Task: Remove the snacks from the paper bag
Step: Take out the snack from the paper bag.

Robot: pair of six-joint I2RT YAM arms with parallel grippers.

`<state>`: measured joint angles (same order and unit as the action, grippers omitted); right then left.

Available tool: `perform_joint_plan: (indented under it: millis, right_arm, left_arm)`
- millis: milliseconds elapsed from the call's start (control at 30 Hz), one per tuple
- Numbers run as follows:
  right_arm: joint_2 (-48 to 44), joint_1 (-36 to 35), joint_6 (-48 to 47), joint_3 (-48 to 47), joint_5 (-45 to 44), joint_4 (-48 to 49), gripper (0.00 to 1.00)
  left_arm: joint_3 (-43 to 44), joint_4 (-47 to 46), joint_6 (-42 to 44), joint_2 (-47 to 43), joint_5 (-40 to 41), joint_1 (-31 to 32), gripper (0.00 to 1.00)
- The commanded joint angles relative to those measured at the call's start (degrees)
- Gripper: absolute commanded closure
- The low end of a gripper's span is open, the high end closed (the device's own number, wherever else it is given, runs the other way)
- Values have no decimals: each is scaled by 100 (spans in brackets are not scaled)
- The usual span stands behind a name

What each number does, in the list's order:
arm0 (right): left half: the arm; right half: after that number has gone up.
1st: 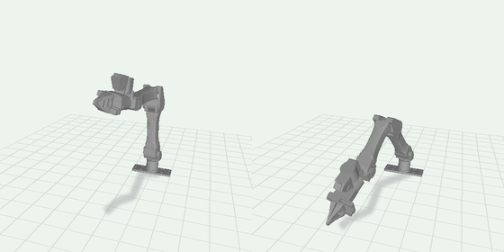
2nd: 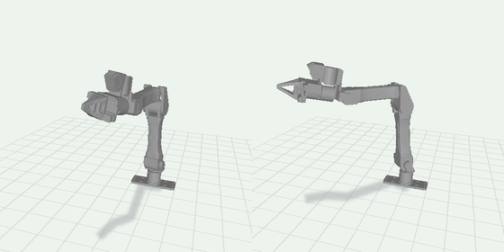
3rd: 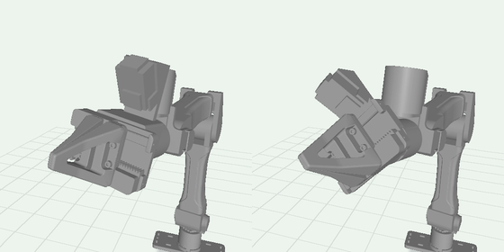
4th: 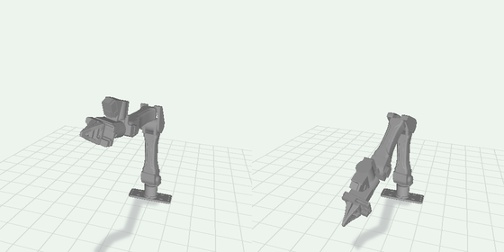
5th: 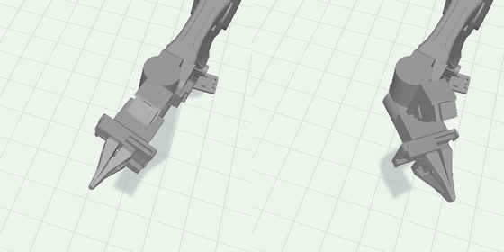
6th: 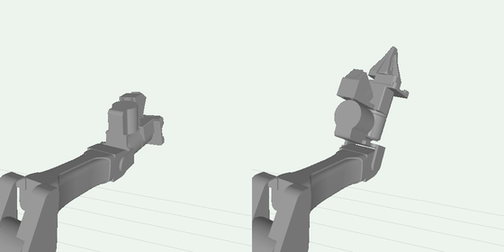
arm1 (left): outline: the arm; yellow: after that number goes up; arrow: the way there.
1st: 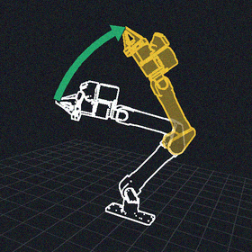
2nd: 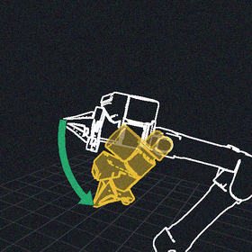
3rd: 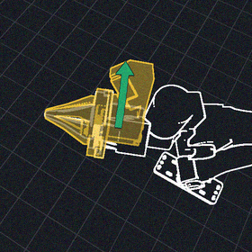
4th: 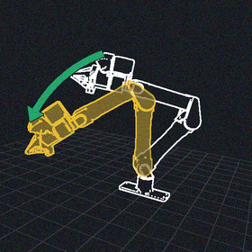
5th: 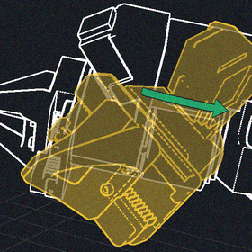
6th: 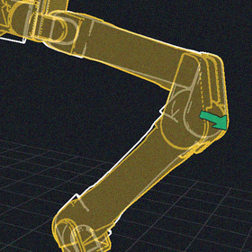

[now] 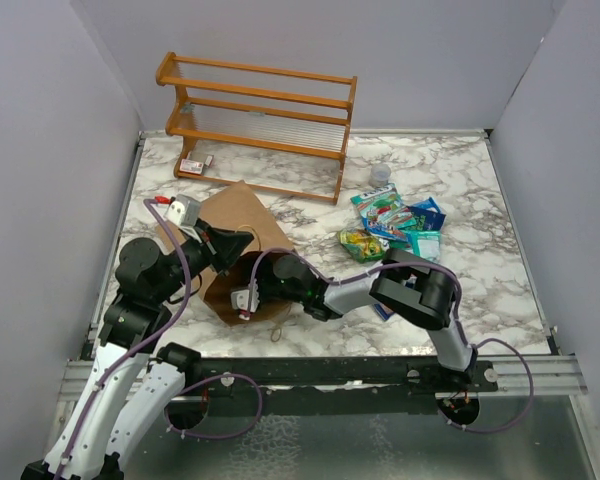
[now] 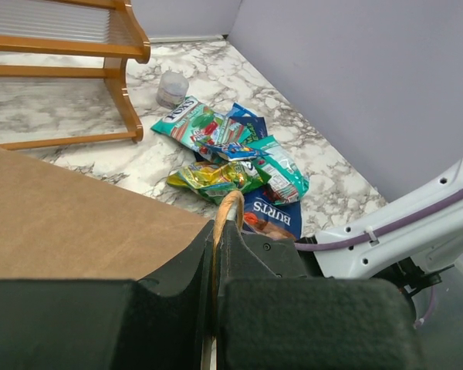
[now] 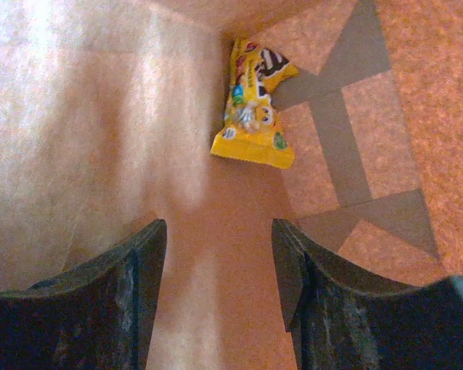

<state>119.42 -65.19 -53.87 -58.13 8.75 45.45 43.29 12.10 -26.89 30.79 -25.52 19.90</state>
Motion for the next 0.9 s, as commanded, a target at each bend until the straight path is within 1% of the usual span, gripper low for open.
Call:
perform_joint_plan:
  millis: [0,67,100,167,233,300,333,400,467,533,567,667,767,867]
  right_arm:
    - [-560,1,-726,-30,-153,-1219,43]
    - [-770,6,-780,-39,-3,-1624,43]
    - [-853,-2,-725,-17,8,-1664,42]
    - [-959,7,-564,38,38,-1569,41]
    - [-1003,-1,-412,-20,13,-1676,40]
    - [-1085,-2,-20,7,-4,-1576,40]
    - [-1157,3,264,114,-17,-1376,39]
    - [-1344,-3,947,408,7,-1026,38]
    - [-1450,-9,1680,444,51,-1039,38]
    - [-1511,-28,2642,448,46,-1053,38]
    - [-1555,-28,3182,550,36,-836,40]
    - [-1646,-53,4924,872,-16,-194,50]
    - [-1571,-170,6285,967,52,159,53]
    - [-1405,-297,7580,846,-452,72,55]
  left_arm:
    - [177,14,94,78,38,10,100]
    - [219,59,151,89,72,12,100]
    - [216,60,157,92,83,16,100]
    - [220,31,144,117,72,13,100]
    - [224,-25,94,140,30,15,100]
    - [231,-85,24,142,16,12,100]
    - [234,-109,-28,142,18,18,100]
    - [213,-194,-106,138,20,17,100]
    - [185,-267,-171,132,57,14,100]
    - [149,-337,-227,123,104,22,100]
    - [127,-384,-261,120,139,15,100]
    - [127,-368,-300,119,368,12,100]
    - [155,-342,-273,116,530,16,100]
    - [143,-451,-294,130,453,15,100]
